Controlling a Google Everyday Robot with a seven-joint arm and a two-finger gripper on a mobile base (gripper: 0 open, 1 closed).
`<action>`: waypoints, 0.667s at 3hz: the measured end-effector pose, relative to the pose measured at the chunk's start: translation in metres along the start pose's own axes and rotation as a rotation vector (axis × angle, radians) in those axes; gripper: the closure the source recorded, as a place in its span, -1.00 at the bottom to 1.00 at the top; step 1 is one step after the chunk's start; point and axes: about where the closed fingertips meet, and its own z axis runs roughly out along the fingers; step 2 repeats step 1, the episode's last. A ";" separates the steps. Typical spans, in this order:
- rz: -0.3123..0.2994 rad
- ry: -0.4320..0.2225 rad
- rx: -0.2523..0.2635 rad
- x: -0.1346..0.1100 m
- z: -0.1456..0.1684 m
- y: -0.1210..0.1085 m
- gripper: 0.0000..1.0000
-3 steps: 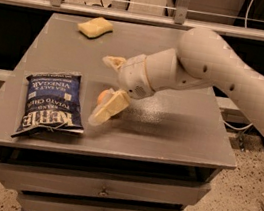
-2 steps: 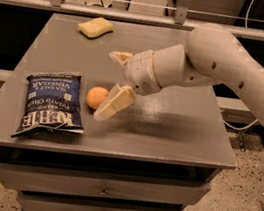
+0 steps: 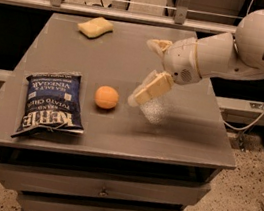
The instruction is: Move orange near blue chip bag
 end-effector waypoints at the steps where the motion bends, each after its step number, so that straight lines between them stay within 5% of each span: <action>1: 0.000 0.000 0.000 0.000 0.000 0.000 -1.00; 2: 0.000 0.000 0.000 0.000 0.000 0.000 -1.00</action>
Offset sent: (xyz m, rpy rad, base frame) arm 0.0000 0.0000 0.0000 0.0000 0.0000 0.0000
